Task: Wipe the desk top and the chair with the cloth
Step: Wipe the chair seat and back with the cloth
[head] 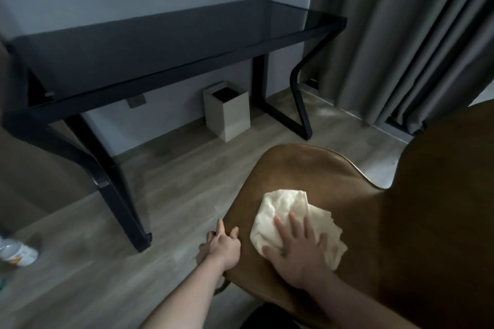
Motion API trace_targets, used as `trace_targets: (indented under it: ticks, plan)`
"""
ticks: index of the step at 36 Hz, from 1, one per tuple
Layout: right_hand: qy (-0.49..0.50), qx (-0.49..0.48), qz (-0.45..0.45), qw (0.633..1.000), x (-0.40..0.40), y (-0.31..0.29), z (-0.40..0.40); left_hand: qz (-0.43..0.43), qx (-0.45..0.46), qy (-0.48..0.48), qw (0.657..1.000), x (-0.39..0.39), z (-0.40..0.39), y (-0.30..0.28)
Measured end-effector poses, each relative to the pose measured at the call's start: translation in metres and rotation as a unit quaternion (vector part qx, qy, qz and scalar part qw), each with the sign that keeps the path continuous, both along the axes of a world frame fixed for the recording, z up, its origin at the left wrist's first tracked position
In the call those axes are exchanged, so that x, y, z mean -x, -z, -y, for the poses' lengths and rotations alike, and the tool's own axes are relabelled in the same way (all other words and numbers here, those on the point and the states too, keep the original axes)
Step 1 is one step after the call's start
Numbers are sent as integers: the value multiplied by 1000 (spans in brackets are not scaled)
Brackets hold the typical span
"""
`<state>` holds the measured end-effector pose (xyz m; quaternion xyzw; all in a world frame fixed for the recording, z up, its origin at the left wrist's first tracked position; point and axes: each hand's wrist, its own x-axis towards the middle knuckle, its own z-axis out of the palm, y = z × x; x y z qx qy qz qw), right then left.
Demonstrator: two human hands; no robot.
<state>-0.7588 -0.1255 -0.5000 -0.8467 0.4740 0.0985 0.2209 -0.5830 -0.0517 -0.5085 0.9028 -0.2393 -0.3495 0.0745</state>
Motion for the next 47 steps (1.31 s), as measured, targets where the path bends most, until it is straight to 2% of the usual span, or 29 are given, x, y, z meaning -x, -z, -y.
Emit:
trace_targets:
  ticks: [7,11,16,25,31,39,44,47]
  plan:
    - [4,-36,24,999,14,0,-10,-18,2,-14,1000,0,-8,3]
    - [10,-16,30,999,-5,3,22,-17,5,-18,1000,-3,-6,11]
    - [8,53,-36,998,-33,-3,84,1,19,-16,1000,-5,0,24]
    - [-40,55,-49,996,-32,-3,133,-18,41,-41,998,0,18,30]
    - [-6,11,-4,1000,8,-6,95,-33,47,-50,997,4,20,19]
    - [44,-44,-5,998,73,-19,-1,-57,72,-69,993,5,15,14]
    - [60,-116,16,991,64,-31,-8,-78,110,-89,987,3,11,15]
    - [43,-123,19,991,38,-26,-9,-86,147,-118,978,1,11,19]
